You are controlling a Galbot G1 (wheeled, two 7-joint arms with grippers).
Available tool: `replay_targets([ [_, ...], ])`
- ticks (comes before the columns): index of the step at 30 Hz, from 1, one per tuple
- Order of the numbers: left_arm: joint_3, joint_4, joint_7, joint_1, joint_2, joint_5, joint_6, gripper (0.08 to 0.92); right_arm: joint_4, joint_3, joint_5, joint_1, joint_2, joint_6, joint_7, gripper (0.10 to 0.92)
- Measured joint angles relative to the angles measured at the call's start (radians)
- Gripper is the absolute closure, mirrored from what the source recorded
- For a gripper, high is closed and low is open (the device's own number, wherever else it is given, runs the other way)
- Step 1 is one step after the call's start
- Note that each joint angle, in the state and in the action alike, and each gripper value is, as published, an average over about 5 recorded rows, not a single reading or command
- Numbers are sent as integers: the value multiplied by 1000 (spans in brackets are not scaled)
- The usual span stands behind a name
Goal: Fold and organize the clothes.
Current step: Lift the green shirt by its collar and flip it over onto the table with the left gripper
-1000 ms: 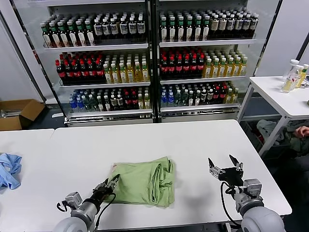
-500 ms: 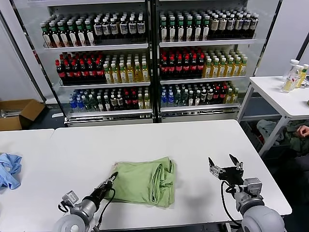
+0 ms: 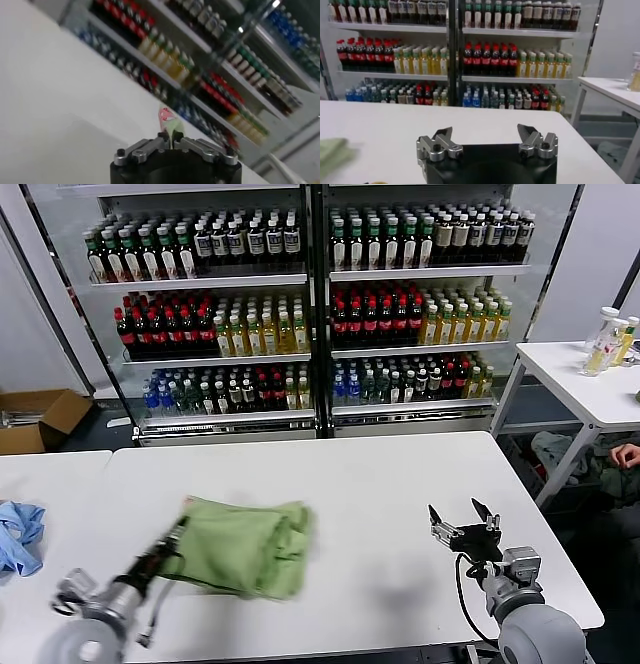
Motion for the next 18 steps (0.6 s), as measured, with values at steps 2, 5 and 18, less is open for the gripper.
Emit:
replay_targets([
  [2,-69,-8,-4,4,38,5,7,904,0,-5,2,6,1,0,0,203],
  [5,-159,-27,-11,7,95,21,15,904,-1,-13,2,14,5,1,0,203],
  [18,-42,-129,-20,-5,135,417,8,904,-14,-25,2,27,16,10,-1,203],
])
